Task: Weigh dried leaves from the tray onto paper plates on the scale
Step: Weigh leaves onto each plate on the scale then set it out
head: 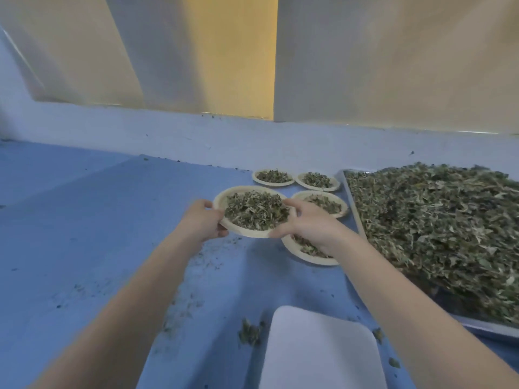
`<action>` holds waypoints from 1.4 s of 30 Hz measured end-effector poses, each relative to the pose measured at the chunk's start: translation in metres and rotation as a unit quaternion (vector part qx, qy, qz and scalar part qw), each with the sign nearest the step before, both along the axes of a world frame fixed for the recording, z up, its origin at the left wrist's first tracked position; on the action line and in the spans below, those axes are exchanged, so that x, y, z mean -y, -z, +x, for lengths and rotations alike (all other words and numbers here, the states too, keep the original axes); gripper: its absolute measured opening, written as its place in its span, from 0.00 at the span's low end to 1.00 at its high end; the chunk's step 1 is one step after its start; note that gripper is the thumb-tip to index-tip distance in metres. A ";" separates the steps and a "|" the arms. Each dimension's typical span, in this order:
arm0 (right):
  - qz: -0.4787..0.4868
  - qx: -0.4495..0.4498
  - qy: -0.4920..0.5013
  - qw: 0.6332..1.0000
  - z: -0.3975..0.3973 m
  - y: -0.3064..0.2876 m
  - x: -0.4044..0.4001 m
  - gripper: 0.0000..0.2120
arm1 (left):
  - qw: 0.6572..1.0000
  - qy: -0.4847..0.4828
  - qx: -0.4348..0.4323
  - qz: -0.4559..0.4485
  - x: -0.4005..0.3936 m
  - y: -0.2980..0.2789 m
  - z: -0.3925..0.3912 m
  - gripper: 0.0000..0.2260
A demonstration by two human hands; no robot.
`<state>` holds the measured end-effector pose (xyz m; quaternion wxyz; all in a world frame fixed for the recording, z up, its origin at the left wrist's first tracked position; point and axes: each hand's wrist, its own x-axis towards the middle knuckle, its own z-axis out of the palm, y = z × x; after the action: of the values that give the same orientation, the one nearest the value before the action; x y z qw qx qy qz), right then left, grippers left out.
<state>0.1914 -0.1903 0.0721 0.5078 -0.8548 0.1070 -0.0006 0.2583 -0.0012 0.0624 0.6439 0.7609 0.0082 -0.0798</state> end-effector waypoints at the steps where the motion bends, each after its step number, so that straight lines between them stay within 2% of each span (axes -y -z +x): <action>1: -0.005 -0.006 -0.008 1.000 0.015 0.002 0.002 0.46 | 1.000 0.008 -0.008 -0.003 0.003 0.003 0.013 0.12; 5: -0.095 -0.005 -0.003 0.995 0.081 0.013 0.012 0.48 | 0.999 0.017 -0.030 -0.016 0.017 0.011 0.066 0.07; 8: -0.159 0.003 0.011 0.987 0.126 0.022 0.024 0.47 | 0.999 0.013 -0.039 -0.001 0.035 0.023 0.110 0.11; 11: -0.224 -0.009 0.022 0.974 0.158 0.034 0.037 0.40 | 0.998 0.018 -0.049 0.031 0.056 0.036 0.142 0.14; 13: -0.281 -0.018 0.029 0.959 0.171 0.042 0.044 0.32 | 0.997 0.020 -0.056 0.046 0.069 0.043 0.160 0.13; 16: -0.416 -0.050 0.005 0.908 0.177 0.051 0.048 0.16 | 0.996 0.009 -0.076 0.037 0.083 0.050 0.175 0.04; 17: -0.461 -0.060 0.004 0.886 0.177 0.053 0.047 0.14 | 0.996 0.005 -0.083 0.038 0.086 0.051 0.177 0.02; 19: -0.529 -0.058 0.008 0.847 0.175 0.056 0.047 0.12 | 0.995 0.010 -0.087 0.039 0.089 0.055 0.182 0.07; 21: -0.564 -0.048 0.000 0.825 0.172 0.056 0.045 0.13 | 0.996 0.020 -0.071 0.043 0.089 0.055 0.181 0.06; 23: -0.565 -0.053 -0.005 0.824 0.167 0.052 0.044 0.19 | 0.996 0.028 -0.041 0.069 0.089 0.049 0.176 0.07; 27: -0.515 -0.041 -0.013 0.856 0.136 0.034 0.040 0.26 | 0.992 0.060 -0.024 0.111 0.081 0.029 0.146 0.16; 28: -0.500 -0.043 -0.015 0.865 0.124 0.027 0.038 0.27 | 0.991 0.063 -0.015 0.116 0.078 0.022 0.133 0.15; 30: -0.465 -0.038 -0.015 0.884 0.097 0.014 0.032 0.28 | 0.990 0.086 -0.005 0.109 0.073 0.005 0.099 0.05; 32: -0.418 -0.010 -0.010 0.908 0.064 0.000 0.022 0.27 | 0.988 0.125 0.014 0.093 0.071 -0.014 0.056 0.13; 34: -0.365 0.022 -0.001 0.931 0.024 -0.014 0.012 0.28 | 0.983 0.163 0.034 0.082 0.070 -0.033 0.009 0.15; 36: -0.332 0.061 0.007 0.941 -0.023 -0.024 0.001 0.26 | 0.975 0.197 0.062 0.084 0.070 -0.051 -0.036 0.12; 38: -0.306 0.101 0.018 0.947 -0.074 -0.031 -0.005 0.21 | 0.965 0.228 0.093 0.084 0.070 -0.064 -0.081 0.08; 42: -0.333 0.123 0.080 0.932 -0.169 -0.048 -0.003 0.13 | 0.944 0.271 0.163 0.097 0.086 -0.075 -0.166 0.03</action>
<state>0.0220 -0.1871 0.1203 0.2019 -0.9566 0.1059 -0.1817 0.0921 -0.0871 0.1375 0.5135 0.7959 -0.2957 -0.1245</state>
